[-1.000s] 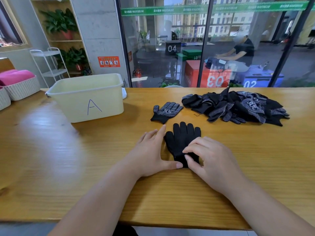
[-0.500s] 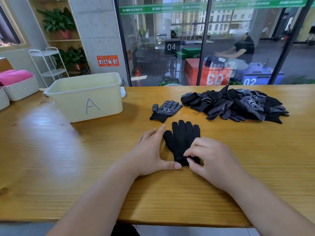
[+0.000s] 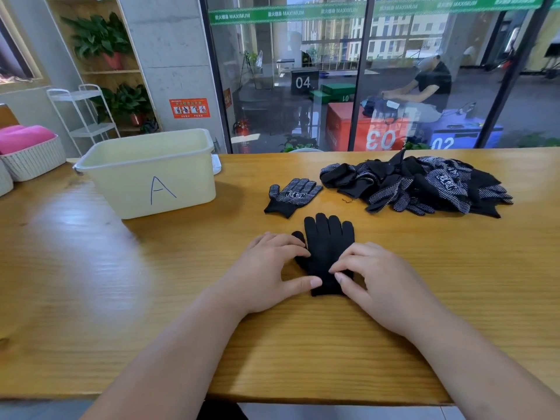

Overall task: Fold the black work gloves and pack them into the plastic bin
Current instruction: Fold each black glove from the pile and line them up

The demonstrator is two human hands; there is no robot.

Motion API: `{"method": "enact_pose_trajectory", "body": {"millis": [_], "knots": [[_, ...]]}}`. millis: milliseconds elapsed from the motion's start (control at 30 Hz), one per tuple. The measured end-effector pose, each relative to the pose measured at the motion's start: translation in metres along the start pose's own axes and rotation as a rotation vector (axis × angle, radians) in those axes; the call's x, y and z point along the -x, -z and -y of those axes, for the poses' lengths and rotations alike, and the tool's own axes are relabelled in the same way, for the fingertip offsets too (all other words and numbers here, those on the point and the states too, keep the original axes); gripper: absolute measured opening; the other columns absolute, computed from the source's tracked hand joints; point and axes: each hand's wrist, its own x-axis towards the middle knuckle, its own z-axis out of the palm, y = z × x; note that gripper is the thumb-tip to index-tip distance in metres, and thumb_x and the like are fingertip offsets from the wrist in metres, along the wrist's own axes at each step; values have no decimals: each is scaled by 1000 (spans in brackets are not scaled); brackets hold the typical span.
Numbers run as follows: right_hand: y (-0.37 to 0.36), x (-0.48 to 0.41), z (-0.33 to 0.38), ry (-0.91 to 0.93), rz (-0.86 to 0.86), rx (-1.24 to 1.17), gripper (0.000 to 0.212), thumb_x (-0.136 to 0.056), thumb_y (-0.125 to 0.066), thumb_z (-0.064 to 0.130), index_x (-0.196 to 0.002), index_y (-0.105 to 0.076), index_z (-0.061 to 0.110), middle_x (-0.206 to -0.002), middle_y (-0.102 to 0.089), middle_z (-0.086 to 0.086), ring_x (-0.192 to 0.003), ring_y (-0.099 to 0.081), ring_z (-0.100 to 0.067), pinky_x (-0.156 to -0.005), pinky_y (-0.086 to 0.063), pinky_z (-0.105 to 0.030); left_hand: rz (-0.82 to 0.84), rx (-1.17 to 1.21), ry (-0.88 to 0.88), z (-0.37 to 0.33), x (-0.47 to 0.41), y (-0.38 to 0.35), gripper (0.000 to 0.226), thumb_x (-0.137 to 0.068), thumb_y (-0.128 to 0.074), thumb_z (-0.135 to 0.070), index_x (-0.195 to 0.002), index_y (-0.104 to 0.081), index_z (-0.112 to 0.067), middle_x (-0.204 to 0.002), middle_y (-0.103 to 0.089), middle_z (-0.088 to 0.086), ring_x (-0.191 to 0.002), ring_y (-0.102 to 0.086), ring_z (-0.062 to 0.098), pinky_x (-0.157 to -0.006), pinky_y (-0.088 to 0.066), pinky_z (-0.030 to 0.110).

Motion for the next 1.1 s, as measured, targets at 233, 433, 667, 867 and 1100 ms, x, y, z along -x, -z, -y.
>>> {"method": "enact_pose_trajectory", "body": {"millis": [233, 433, 667, 867, 1100], "knots": [[7, -20, 11, -91, 113, 28, 45, -105, -55, 51, -148, -58, 37, -155, -46, 22, -145, -36, -3, -110, -43, -30, 12, -30, 25, -7, -1, 1, 87, -80, -56, -92, -146, -60, -35, -149, -49, -23, -139, -43, 2, -124, -33, 37], [8, -52, 10, -273, 281, 278, 64, -108, -38, 61, -161, -38, 26, -170, -32, 1, -158, -24, -22, -124, -33, -44, 35, -36, 63, -8, -1, 3, 97, -77, -56, -96, -150, -56, -32, -151, -46, -23, -142, -41, 6, -123, -34, 38], [-17, -79, 16, -317, 386, 276, 73, -110, -25, 61, -170, -15, 21, -178, -6, -5, -164, -4, -26, -131, -16, -47, 46, -45, 96, -11, 0, 6, 104, -76, -57, -96, -156, -50, -30, -157, -42, -20, -149, -30, 6, -126, -32, 40], [-27, -81, 29, -280, 428, 213, 75, -110, -25, 61, -170, -6, 20, -178, 5, -7, -164, 3, -27, -132, -12, -48, 16, -64, 97, -10, -2, 3, 107, -74, -59, -95, -157, -48, -28, -157, -43, -19, -149, -30, 6, -124, -33, 38], [-33, -92, 33, -333, 355, 224, 80, -107, -22, 68, -170, -4, 21, -178, 7, -9, -164, 8, -31, -132, -9, -51, -10, 61, 113, -6, -2, 5, 110, -67, -65, -97, -156, -39, -35, -151, -46, -20, -145, -33, 4, -121, -37, 37]]}}
